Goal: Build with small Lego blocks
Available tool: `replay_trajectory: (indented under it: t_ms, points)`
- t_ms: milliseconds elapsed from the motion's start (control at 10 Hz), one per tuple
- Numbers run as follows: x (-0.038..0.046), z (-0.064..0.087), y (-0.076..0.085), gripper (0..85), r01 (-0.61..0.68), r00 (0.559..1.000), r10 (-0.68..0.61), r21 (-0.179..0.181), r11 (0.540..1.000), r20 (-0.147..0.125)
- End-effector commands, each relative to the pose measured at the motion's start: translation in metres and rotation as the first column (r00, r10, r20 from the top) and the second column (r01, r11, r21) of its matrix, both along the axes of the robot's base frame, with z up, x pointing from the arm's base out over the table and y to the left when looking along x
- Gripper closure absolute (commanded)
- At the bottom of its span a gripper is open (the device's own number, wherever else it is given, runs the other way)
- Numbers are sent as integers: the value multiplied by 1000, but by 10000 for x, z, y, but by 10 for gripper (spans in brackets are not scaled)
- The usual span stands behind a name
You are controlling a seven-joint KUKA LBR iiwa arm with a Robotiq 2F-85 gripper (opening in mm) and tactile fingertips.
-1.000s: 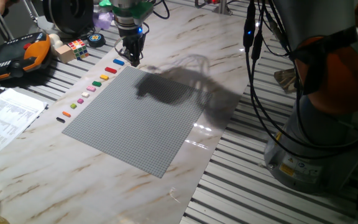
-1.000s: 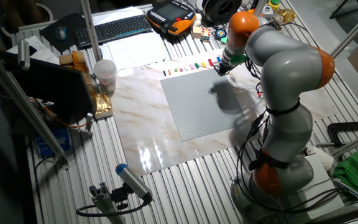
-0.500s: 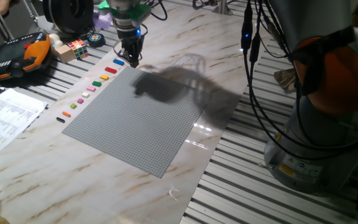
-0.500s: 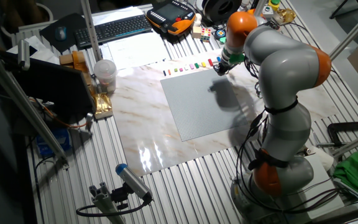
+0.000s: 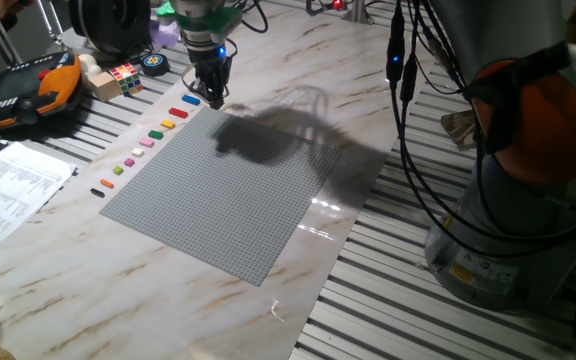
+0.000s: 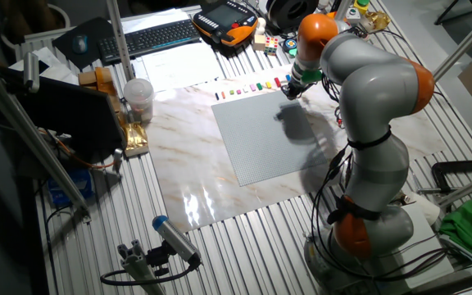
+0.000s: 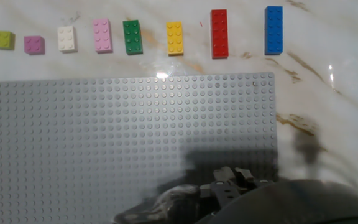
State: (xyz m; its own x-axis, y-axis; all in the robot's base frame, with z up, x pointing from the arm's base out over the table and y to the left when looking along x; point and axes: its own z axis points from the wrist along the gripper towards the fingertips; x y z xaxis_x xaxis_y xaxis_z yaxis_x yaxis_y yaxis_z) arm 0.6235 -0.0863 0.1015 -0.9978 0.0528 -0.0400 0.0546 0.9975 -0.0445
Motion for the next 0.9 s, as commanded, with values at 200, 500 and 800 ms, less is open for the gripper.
replay_trajectory:
  t_ms: [200,500,800]
  points:
    - [0,0,2,843,11,1000,-11,21,1000,-11]
    - [103,-17,-68,843,-7,1000,7,25,1000,-10]
    - [250,-64,-204,843,-18,1000,18,15,1000,24]
